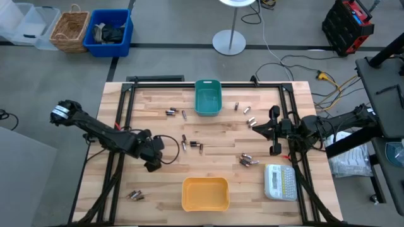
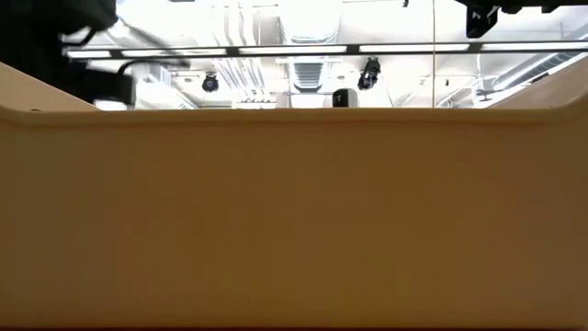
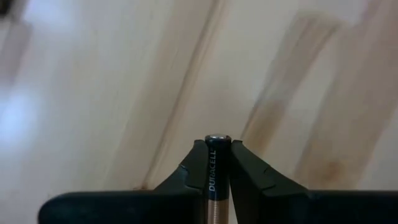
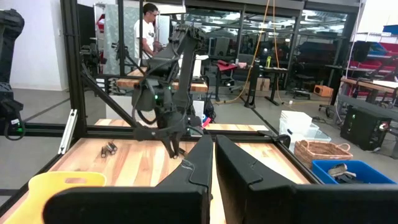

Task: Sort batteries
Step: Put the black battery into the yellow bin

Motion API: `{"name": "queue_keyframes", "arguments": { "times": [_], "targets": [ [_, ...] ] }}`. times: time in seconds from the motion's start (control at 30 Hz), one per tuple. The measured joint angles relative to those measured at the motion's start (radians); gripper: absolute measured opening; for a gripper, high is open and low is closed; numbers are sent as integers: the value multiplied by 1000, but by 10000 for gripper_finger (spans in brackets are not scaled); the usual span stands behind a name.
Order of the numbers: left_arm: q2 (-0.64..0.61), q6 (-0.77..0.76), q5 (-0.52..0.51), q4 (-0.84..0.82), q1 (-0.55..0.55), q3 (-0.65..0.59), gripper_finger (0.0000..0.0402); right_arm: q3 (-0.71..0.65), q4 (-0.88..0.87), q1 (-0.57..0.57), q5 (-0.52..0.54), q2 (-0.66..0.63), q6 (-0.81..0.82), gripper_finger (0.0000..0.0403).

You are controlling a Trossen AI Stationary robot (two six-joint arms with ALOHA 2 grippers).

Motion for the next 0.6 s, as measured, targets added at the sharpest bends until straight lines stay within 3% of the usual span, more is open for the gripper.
{"name": "queue_keyframes", "arguments": {
  "times": [0.3, 0.6],
  "targets": [
    [-1, 166, -107, 80, -42, 223, 19, 1, -2, 0, 0, 0, 8, 13],
    [8, 416, -226, 574, -179, 260, 19, 47, -101, 1, 0, 2, 90, 13]
  ]
}}
